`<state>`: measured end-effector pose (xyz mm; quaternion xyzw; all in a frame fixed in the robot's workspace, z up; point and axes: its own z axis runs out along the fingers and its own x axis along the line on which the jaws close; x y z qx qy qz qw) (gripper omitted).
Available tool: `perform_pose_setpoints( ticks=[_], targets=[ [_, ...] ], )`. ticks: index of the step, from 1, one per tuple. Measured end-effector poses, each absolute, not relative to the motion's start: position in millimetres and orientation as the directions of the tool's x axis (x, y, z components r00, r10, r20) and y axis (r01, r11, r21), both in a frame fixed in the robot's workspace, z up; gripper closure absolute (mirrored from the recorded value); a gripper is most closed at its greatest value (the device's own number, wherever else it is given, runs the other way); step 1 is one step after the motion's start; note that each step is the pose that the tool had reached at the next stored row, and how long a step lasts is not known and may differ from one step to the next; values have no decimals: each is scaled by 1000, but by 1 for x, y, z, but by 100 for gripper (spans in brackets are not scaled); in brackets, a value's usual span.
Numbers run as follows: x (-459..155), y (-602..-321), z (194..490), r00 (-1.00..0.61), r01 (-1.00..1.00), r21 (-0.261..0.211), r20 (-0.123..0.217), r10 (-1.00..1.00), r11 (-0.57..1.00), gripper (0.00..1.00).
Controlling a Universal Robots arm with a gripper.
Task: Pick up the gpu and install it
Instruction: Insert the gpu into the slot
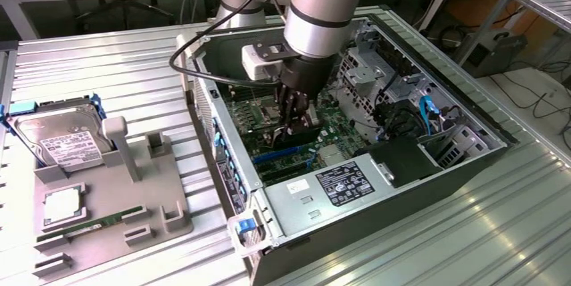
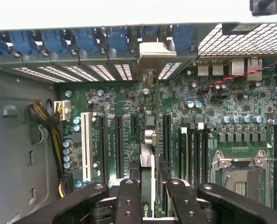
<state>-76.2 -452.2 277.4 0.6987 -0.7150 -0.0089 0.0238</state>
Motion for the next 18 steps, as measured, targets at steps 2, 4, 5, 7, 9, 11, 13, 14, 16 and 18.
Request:
perform_pose_setpoints(
  ticks=[2,4,5,7,9,11,13,14,16,18],
  targets=[
    [-77,-452,275,-23,-999,46,22,-1000,24,74],
    [-77,-452,272,-23,-999,46,22,-1000,24,74],
    [-77,-452,271,-23,-999,46,22,-1000,24,74],
    [-78,-452,269,-23,-999,46,21,-1000,24,74],
    [-79,-452,267,-23,-999,46,20,-1000,24,74],
    [-79,-452,265,-23,-999,46,18,-1000,23,74],
    [-79,-452,264,-23,-999,46,16,-1000,23,74],
    [-79,-452,263,-23,-999,47,14,-1000,23,74],
    [-79,-452,263,-23,-999,47,13,-1000,23,74],
    [-80,-452,263,-23,-999,48,13,-1000,23,74]
  ],
)
